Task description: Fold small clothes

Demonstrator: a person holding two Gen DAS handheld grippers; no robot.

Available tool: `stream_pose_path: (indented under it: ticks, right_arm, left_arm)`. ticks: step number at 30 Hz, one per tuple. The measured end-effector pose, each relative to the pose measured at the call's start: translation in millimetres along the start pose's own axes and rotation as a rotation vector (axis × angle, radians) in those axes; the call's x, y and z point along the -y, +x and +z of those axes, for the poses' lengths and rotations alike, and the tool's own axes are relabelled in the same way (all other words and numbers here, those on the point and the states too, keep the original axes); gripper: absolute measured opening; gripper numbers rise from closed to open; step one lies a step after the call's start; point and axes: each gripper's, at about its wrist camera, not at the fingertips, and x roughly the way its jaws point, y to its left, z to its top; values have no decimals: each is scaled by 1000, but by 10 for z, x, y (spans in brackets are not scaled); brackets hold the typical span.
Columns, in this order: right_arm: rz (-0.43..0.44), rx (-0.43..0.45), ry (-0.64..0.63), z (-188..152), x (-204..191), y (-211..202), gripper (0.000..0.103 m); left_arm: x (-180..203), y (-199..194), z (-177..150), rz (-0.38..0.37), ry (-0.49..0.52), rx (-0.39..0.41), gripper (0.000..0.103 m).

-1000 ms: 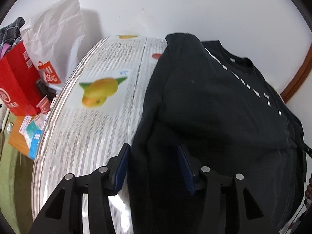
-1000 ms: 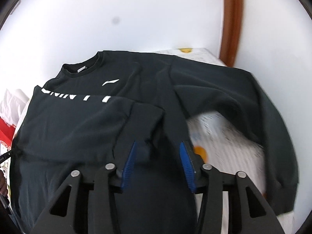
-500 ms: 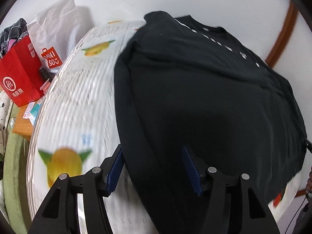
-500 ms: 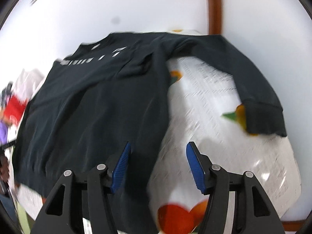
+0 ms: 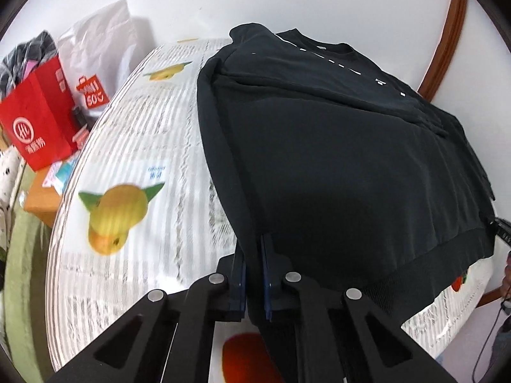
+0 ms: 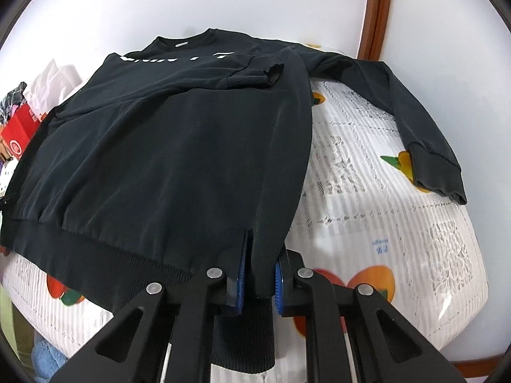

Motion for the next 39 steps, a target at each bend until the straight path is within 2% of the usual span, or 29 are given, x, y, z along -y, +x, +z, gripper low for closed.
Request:
stream_pose_path:
  ticks: [4,7,9,10,12,17,22,24,25,29,34,39]
  right_arm:
    - [-10,-5,-14,-23,-38,-26,14]
    - [-15,-20,-16,27,-28,-29,19]
    - [-18,-23,-20,106,-11,-54,27]
    - [-28,-16,-24,163,-8,-102,30]
    - [-49,19,-27,273,-4,-178,43]
    - [-48,106,-81,815,-212,-316,45]
    - [22,168,-128,1513,-683,-210,45]
    - [76,178,-142,1826,-925,-98,45]
    - [99,182,-148,1932,-1027,-55,45]
    - [200,187,-208,2445,-1600,224,45]
    - [251,179,-276,2921,-2240,650,45]
    - [272,171,-334,3219,-2731,1015,45]
  left_arm:
    - [-16,-33,-57,-7,0,-7,8]
    - [-14,-32,-41,0,7,-16,12]
    - [-20,-32,-12,-6,1,-28,14]
    - [-18,-33,2,-10,-6,-31,15]
    - [-37,-17,63,-6,-26,-40,17]
    - [-64,18,329,27,-46,-32,23]
    - [-142,59,655,42,-67,-5,38]
    - [-196,96,804,37,-78,10,53]
    - [-224,115,876,38,-84,22,56]
    - [-312,231,1121,40,-99,41,58]
    - [-410,453,1378,26,-110,47,58]
    - [-448,681,1550,5,-104,40,56]
